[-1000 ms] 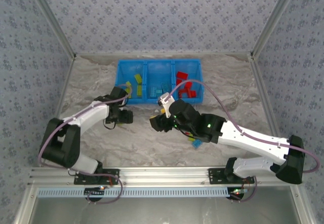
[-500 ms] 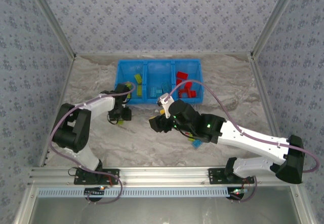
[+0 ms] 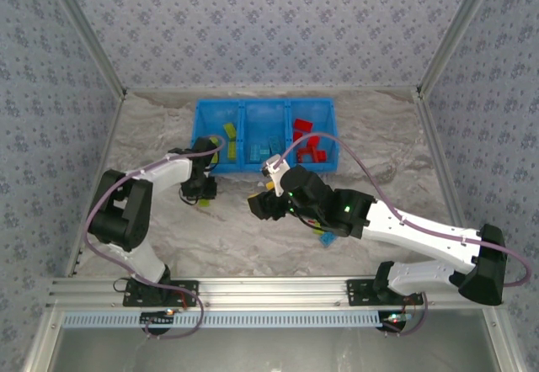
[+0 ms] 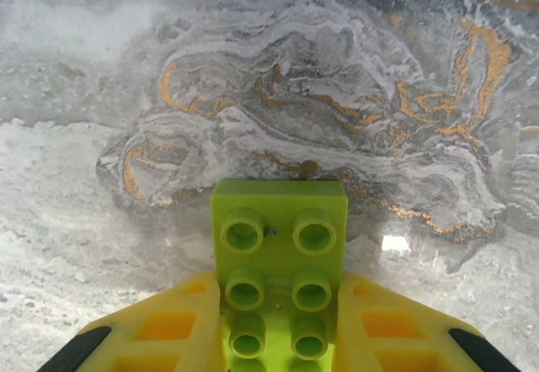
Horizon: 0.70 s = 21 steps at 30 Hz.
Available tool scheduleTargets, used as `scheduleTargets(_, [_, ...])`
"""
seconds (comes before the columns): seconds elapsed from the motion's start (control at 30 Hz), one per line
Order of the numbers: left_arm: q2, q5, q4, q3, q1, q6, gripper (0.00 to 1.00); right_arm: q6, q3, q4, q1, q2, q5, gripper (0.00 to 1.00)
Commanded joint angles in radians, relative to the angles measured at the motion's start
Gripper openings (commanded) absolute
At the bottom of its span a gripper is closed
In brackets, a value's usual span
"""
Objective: Sort the legos into containers by color
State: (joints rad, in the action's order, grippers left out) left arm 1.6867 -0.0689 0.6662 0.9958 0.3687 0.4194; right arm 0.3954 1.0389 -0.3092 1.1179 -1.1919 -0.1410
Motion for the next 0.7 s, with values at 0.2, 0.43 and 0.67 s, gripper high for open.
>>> scheduleTargets(0.2, [-0.155, -0.039, 0.187, 0.157, 0.075, 0.033, 0.26, -0.016, 0.020, -0.001, -0.019, 0.037, -0.003, 0.64])
scheduleTargets(0.43, [-0.036, -0.034, 0.288, 0.465, 0.056, -0.014, 0.27, -0.027, 0.066, -0.014, -0.081, 0.030, 0.016, 0.64])
scheduleTargets(0.67, [0.237, 0.003, 0.309, 0.769, -0.001, -0.046, 0.27, -0.016, 0.097, 0.004, -0.144, -0.005, 0.021, 0.64])
